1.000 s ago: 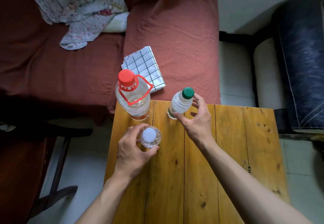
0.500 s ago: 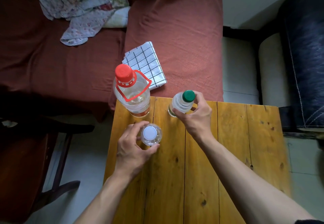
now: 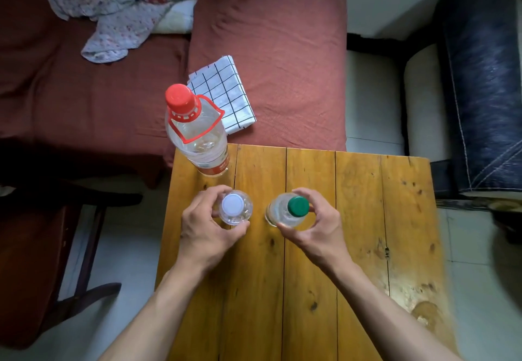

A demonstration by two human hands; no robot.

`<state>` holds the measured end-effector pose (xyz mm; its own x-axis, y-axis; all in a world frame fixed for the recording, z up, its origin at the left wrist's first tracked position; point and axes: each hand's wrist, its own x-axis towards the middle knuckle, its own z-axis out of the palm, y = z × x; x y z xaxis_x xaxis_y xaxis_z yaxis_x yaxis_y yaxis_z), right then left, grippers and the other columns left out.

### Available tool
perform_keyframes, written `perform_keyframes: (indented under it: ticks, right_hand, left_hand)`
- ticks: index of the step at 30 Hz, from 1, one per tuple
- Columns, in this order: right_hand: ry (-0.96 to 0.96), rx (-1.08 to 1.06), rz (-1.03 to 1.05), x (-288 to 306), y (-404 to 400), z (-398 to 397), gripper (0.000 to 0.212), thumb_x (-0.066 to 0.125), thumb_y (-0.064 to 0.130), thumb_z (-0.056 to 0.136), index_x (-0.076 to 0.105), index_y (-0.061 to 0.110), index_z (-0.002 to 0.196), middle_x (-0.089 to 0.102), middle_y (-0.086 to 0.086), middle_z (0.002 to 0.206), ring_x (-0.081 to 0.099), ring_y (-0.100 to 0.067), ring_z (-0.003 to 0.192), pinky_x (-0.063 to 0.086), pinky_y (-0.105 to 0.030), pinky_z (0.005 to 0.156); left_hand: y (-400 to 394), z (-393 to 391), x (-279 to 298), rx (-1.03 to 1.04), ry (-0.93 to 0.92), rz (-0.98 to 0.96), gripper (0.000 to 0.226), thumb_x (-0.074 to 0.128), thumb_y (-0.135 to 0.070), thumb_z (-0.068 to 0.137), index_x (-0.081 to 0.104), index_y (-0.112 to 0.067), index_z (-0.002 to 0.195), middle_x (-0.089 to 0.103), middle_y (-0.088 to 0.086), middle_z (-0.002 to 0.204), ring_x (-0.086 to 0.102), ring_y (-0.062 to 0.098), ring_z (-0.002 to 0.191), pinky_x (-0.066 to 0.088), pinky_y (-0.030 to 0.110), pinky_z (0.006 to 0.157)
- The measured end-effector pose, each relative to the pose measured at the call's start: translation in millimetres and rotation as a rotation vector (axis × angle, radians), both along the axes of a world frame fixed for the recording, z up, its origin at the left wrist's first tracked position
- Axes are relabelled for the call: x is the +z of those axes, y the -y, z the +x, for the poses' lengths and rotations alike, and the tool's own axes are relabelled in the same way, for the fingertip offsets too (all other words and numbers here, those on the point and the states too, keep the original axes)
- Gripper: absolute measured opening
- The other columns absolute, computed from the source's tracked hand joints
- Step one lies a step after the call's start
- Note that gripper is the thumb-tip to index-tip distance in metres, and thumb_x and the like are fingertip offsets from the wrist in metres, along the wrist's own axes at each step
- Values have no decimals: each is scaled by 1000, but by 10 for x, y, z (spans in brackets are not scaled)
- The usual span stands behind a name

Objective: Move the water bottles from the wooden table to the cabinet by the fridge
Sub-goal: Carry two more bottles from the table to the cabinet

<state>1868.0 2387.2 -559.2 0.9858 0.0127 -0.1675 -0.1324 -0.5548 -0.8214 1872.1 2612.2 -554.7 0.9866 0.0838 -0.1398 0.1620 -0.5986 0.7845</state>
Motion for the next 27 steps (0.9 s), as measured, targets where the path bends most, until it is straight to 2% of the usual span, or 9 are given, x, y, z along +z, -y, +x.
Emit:
perform_keyframes:
  ticks: [2,4,9,12,14,19,22,24,27]
  right_hand:
    - [-23,27,-9,-27,12,-77,62,88,36,70,58,26,122,63,13,117,58,-2,111,48,-15,91]
    - [-35,22,-8,-51,-2,-128,64,87,40,70,56,26,125,61,13,120,57,-4,113,48,-17,92]
    - [-18,-54,17,-110,-82,-148,64,86,39,72,53,26,126,61,12,119,57,-6,113,52,-29,93]
    - [-17,-102,16,-137,-87,-123,63,89,39,70,55,29,122,64,12,116,60,-7,111,54,-34,93]
    - [-15,-116,19,-125,-88,-140,61,90,38,69,56,30,119,65,14,113,61,-6,109,54,-31,92]
    - [-26,-88,4,-48,-42,-300,58,89,34,68,56,32,115,66,15,108,60,0,104,46,-11,87]
    - [-15,-96,5,16,-8,-419,53,89,33,68,59,29,112,67,17,104,59,6,99,42,-4,81]
    - [-2,-89,-7,81,3,-507,53,89,34,68,61,29,112,67,19,105,59,6,101,40,-4,82]
    - [16,-101,-4,258,20,-632,56,89,42,67,62,28,114,67,20,106,59,6,101,40,-4,82]
  left_hand:
    - [33,-55,-9,-24,1,-7,65,93,-26,58,63,-27,116,63,-11,108,59,-2,98,51,8,74]
    - [57,-99,-36,-27,8,-9,66,92,-26,59,62,-25,119,63,-9,111,59,-1,99,49,5,76]
    - [86,-141,-131,8,10,18,70,93,-27,59,60,-23,120,63,-8,110,58,6,97,42,1,78]
    - [120,-147,-188,26,27,27,67,93,-26,60,59,-21,117,63,-5,108,58,7,95,44,3,77]
    - [144,-161,-193,42,43,28,64,93,-26,59,59,-22,113,63,-5,104,59,8,92,50,11,75]
    - [150,-295,-116,12,67,45,61,92,-29,58,60,-21,109,64,-6,98,61,10,86,56,27,71]
    - [181,-419,-6,10,71,69,60,93,-31,57,60,-21,107,63,-7,94,60,10,82,55,27,67]
    - [204,-487,86,18,72,76,60,93,-33,57,60,-22,106,63,-7,93,59,9,80,55,24,65]
    - [219,-563,263,21,101,71,59,93,-31,57,59,-23,104,63,-8,91,58,5,77,49,12,62]
